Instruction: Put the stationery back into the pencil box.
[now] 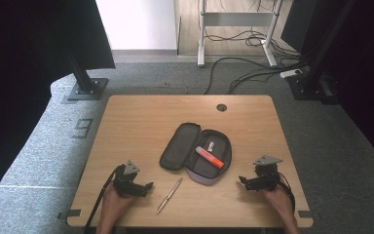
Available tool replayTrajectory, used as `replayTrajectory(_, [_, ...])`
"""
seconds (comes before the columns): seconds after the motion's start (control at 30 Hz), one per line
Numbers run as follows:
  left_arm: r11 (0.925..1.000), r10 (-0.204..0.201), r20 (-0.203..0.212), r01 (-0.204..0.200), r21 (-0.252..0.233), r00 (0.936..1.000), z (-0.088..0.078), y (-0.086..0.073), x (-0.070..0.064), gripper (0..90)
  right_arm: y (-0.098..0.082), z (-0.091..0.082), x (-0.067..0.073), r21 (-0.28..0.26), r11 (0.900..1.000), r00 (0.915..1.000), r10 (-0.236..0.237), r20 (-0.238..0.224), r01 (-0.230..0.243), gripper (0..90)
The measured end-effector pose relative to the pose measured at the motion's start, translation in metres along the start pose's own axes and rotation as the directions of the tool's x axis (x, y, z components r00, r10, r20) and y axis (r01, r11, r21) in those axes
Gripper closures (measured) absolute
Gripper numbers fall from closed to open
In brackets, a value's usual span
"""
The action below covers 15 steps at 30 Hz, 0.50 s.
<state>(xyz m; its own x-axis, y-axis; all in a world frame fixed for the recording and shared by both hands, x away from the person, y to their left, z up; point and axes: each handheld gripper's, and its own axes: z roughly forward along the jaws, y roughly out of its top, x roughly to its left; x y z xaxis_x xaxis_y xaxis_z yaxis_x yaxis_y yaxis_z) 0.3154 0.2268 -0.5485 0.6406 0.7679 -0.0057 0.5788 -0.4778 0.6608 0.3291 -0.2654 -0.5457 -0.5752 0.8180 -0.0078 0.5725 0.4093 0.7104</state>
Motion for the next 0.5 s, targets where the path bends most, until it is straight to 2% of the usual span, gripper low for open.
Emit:
replayTrajectory(0.13, [0.9999, 0.006, 0.001, -0.006, 0.008, 1.0000, -0.001, 0.001, -0.004, 0.9, -0.007, 0.005, -0.002, 0.018, 1.000, 0.9999, 0.010, -0.002, -0.010, 0.0])
replayTrajectory(0.17, [0.9998, 0.013, -0.004, -0.013, 0.012, 0.9999, -0.001, 0.001, -0.005, 0.9, -0.009, 0.006, -0.003, 0.001, 1.000, 0.9997, 0.024, -0.009, -0.024, 0.0])
replayTrajectory(0.27, [0.9992, 0.038, -0.040, -0.037, 0.018, 0.9985, -0.004, 0.003, -0.011, 1.1, -0.011, 0.005, -0.003, -0.005, 1.000, 0.9998, 0.019, -0.007, -0.019, 0.0])
replayTrajectory(0.37, [0.9991, 0.041, -0.020, -0.040, 0.015, 0.9990, -0.008, 0.006, -0.015, 1.2, -0.011, 0.005, -0.003, -0.005, 1.000, 0.9998, 0.019, -0.007, -0.019, 0.0])
replayTrajectory(0.5, [0.9994, 0.029, 0.019, -0.029, -0.017, 0.9994, -0.014, 0.009, -0.021, 3.2, -0.011, 0.005, -0.003, -0.006, 1.000, 0.9998, 0.021, -0.006, -0.021, 0.0])
